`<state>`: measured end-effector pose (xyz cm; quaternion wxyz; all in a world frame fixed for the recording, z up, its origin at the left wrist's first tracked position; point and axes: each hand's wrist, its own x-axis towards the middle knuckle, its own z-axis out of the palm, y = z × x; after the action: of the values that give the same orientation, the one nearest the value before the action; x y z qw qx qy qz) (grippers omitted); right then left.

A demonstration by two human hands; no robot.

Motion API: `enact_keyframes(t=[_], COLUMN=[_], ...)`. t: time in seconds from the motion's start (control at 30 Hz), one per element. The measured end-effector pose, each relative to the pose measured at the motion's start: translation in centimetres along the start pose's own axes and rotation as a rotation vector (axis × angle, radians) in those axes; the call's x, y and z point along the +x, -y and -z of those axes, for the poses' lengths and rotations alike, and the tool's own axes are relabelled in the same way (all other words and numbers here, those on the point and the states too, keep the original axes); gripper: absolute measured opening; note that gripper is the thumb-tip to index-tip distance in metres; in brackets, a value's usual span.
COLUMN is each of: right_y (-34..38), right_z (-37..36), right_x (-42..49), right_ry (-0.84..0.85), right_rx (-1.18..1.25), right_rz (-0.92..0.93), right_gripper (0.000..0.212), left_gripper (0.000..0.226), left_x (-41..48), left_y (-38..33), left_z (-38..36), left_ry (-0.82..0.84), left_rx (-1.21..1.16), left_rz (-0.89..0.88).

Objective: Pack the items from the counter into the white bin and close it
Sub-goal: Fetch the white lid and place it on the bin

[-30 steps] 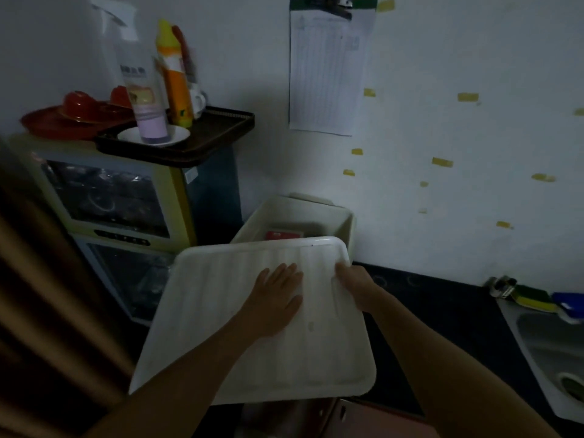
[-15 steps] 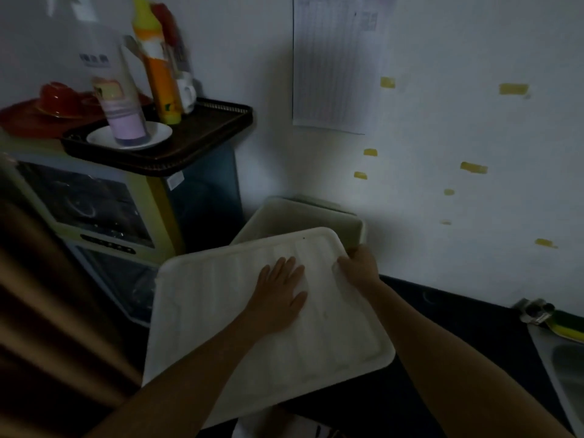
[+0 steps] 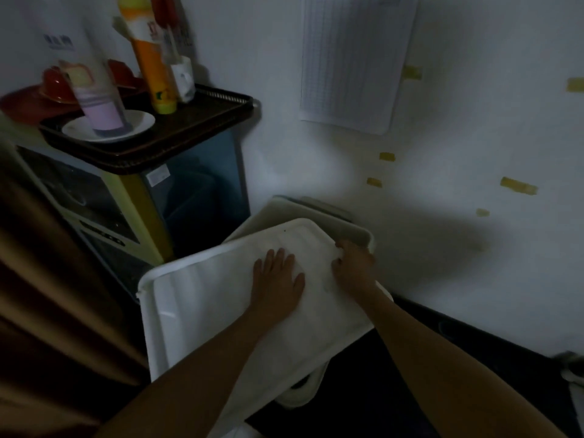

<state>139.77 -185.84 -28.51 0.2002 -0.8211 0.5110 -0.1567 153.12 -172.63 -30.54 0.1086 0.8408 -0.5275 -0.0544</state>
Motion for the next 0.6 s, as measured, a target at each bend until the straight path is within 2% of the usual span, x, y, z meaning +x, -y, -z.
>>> enact_keyframes(t=[0.23,0.3,0.43,0.53,0.6], right_y=[-1.9,-1.6,-1.3,-1.0,-1.0], right_z=[-0.2,-0.2,-0.4,-0.7,-0.9], right_x=[3.4,4.4,6.1,7.3,7.8], right_ry=[-0.089,-0.082,-0.101,-0.095,-0.104], right_rx=[-0.128,-0.154,-0.151,-0.151,-0.107], right_rz=[-0.023,0.026,0.106,0.130,0.159], right_gripper=[0.037,0.039,0.041,0.041,0.040], left_gripper=[0.057,0.049,0.042,0.042,0.048], left_x=[2.6,3.0,2.8,2.6,2.4], left_y=[-2.0,-2.4,-2.5,-2.4,-2.4], left_z=[-0.4,-0.3,-0.1,0.6,0.8], left_ry=[-0.080,-0.129,-0.073,-0.093,-0.028], left_rx=[-0.031,-0.054,-0.120,-0.125,-0.075], left_rz=[0.138,0.075,-0.118,-0.155,-0.153])
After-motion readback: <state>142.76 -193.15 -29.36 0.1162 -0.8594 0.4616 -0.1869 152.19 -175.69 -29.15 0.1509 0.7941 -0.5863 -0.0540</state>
